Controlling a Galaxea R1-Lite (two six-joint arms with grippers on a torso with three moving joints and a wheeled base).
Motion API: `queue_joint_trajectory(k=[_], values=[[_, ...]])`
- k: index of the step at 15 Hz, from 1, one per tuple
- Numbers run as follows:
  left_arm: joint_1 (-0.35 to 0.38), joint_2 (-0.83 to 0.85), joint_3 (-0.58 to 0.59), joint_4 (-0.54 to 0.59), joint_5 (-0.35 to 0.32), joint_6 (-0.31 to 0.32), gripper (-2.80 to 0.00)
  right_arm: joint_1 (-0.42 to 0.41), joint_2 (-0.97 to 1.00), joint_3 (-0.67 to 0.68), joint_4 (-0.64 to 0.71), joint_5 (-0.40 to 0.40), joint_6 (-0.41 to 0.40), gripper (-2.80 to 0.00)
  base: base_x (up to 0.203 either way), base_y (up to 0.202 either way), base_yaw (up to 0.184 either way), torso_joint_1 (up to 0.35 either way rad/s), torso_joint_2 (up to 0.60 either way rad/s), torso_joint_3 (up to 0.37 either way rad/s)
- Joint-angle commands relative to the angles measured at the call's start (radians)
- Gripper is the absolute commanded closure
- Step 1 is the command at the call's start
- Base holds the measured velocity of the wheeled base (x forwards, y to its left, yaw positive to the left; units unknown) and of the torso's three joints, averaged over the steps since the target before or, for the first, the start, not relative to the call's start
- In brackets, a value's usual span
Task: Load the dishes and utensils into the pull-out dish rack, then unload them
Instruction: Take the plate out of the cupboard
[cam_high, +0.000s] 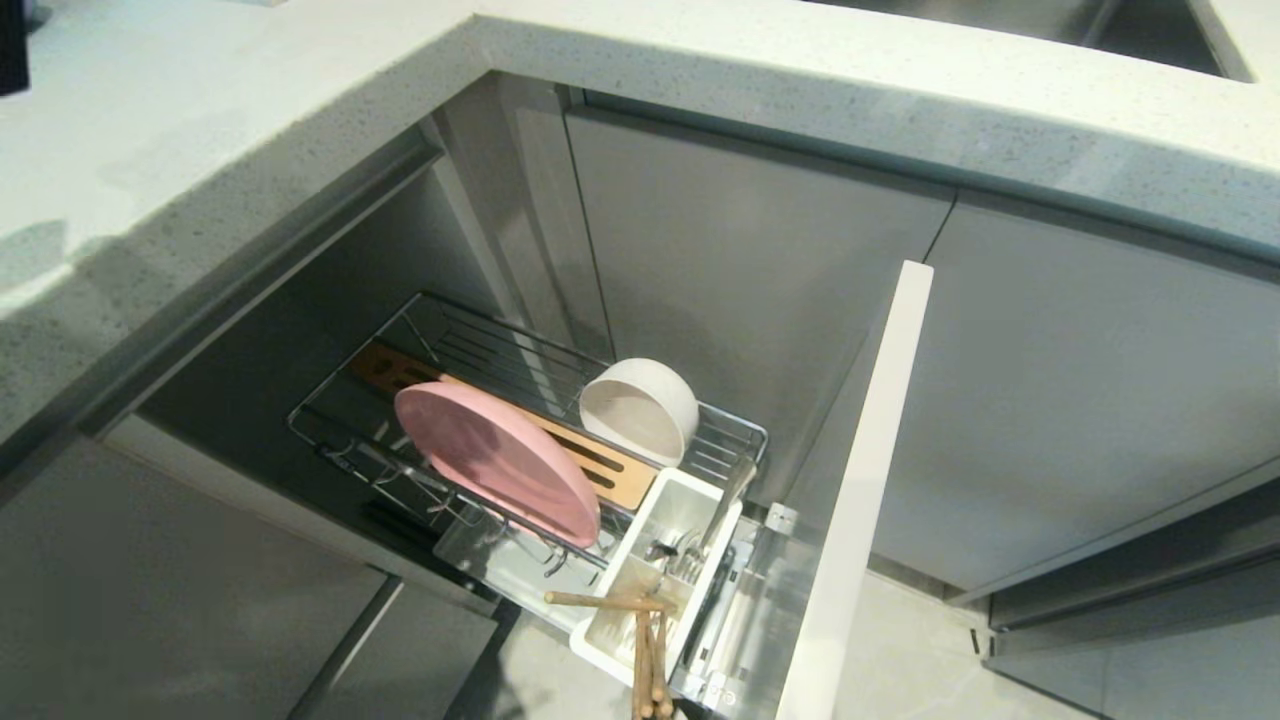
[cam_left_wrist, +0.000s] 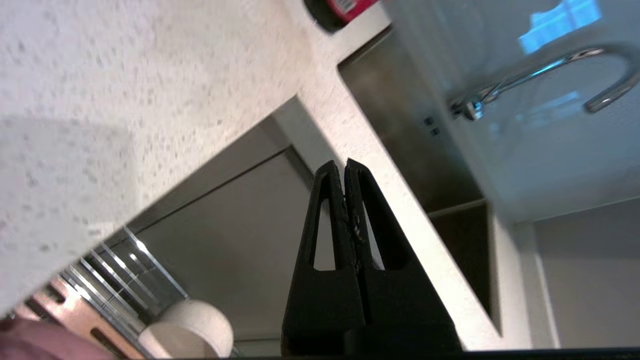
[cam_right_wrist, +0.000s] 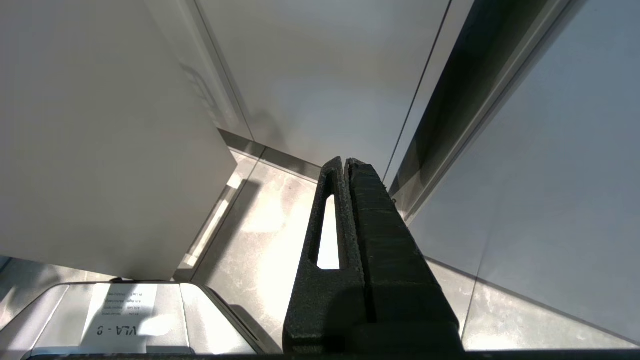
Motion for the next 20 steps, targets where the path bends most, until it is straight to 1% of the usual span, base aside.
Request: queue_joint_trajectory(k=[1,3,4,6,7,10,12,14,15,18,20], values=[[-0.038,0.036,0.008,0.001,0.033,-0.003,0.00,0.000,0.000,0.002,0.000,0.000,0.000,0.00,0.000,0.000,0.000,0.000,0.00,0.000],[-0.132,0.062,0.009,0.000,0.102,-0.003,0.00,0.000,0.000,0.002,0.000,0.000,0.000,0.00,0.000,0.000,0.000,0.000,0.00,0.000],[-0.155,0.086,0.009,-0.003,0.137,-0.004,0.00,0.000,0.000,0.002,0.000,0.000,0.000,0.00,0.000,0.000,0.000,0.000,0.00,0.000],[-0.187,0.135,0.009,-0.008,0.177,-0.006,0.00,0.000,0.000,0.002,0.000,0.000,0.000,0.00,0.000,0.000,0.000,0.000,0.00,0.000],[-0.211,0.158,0.009,-0.007,0.208,-0.006,0.00,0.000,0.000,0.002,0.000,0.000,0.000,0.00,0.000,0.000,0.000,0.000,0.00,0.000],[-0.262,0.223,0.005,0.010,0.327,-0.005,0.00,0.000,0.000,0.002,0.000,0.000,0.000,0.00,0.000,0.000,0.000,0.000,0.00,0.000],[-0.267,0.233,0.006,0.078,0.361,-0.016,0.00,0.000,0.000,0.002,0.000,0.000,0.000,0.00,0.000,0.000,0.000,0.000,0.00,0.000],[-0.269,0.253,0.007,0.179,0.385,-0.087,0.00,0.000,0.000,0.002,0.000,0.000,0.000,0.00,0.000,0.000,0.000,0.000,0.00,0.000],[-0.271,0.258,0.011,0.216,0.390,-0.101,0.00,0.000,0.000,0.002,0.000,0.000,0.000,0.00,0.000,0.000,0.000,0.000,0.00,0.000],[-0.304,0.240,0.097,0.260,0.407,-0.123,0.00,0.000,0.000,0.002,0.000,0.000,0.000,0.00,0.000,0.000,0.000,0.000,0.00,0.000],[-0.308,0.213,0.144,0.271,0.412,-0.142,0.00,0.000,0.000,0.002,0.000,0.000,0.000,0.00,0.000,0.000,0.000,0.000,0.00,0.000]])
